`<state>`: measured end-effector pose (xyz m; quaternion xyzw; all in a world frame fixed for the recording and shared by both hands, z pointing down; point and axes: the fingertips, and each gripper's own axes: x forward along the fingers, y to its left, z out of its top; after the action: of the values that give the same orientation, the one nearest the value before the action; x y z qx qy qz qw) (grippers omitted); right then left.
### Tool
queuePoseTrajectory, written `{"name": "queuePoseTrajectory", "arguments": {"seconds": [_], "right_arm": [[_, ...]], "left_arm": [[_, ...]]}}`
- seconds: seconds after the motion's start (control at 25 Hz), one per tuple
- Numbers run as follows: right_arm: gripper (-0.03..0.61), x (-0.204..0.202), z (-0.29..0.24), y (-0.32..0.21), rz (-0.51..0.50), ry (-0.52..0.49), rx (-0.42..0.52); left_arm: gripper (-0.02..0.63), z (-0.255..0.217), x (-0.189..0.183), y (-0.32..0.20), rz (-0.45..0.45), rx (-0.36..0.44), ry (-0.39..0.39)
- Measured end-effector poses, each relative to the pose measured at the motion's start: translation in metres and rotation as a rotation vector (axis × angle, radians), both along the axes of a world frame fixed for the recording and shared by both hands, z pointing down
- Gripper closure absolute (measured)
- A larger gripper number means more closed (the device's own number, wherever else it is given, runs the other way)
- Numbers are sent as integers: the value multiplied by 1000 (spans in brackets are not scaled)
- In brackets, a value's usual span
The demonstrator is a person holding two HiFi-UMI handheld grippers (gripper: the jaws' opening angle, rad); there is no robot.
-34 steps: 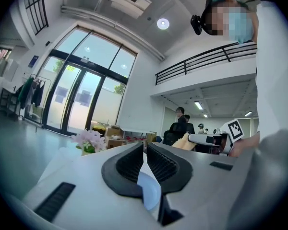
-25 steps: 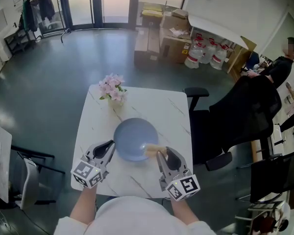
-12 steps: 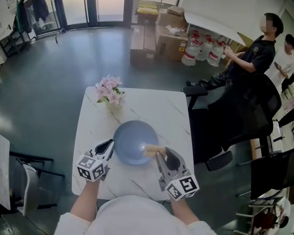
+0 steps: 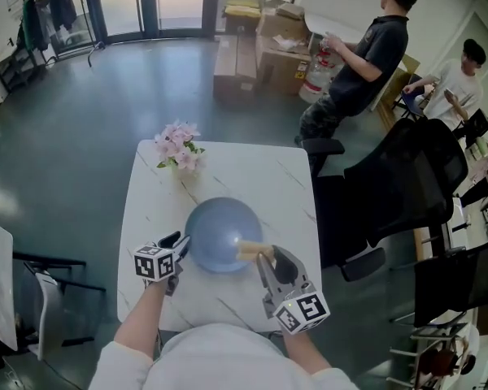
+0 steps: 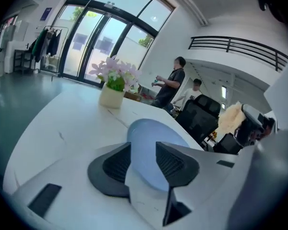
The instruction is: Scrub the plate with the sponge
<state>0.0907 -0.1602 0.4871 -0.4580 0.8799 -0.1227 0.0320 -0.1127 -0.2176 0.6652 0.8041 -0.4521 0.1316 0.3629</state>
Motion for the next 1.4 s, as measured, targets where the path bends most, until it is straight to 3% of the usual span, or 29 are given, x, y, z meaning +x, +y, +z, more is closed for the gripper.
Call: {"name": "queuePoseTrajectory", "arguments": {"seconds": [0.04, 0.12, 0.36, 0.56, 0.96, 1.04, 1.08, 1.4], "right_arm": [[443, 1, 1, 0, 0, 2, -4], [443, 3, 3, 1, 2, 6, -9], [443, 10, 3, -1, 21, 11, -13], [443, 14, 6, 0, 28, 10, -23], [443, 29, 13, 2, 66, 7, -41], [443, 33, 13, 2, 75, 9, -41], [443, 34, 13, 2, 79, 10, -41], [443, 44, 9, 7, 98, 10, -34]], "left_arm": [[442, 6, -1, -2, -9, -25, 5], [425, 16, 1, -6, -18, -68, 21], [421, 41, 4, -18, -24, -211, 39], [422, 60, 4, -19, -22, -302, -4], [469, 68, 3, -23, 31, -340, -95], [535, 67, 8, -24, 50, -352, -102], [537, 67, 9, -24, 54, -354, -112], [558, 68, 6, -27, -21, -369, -85]]}}
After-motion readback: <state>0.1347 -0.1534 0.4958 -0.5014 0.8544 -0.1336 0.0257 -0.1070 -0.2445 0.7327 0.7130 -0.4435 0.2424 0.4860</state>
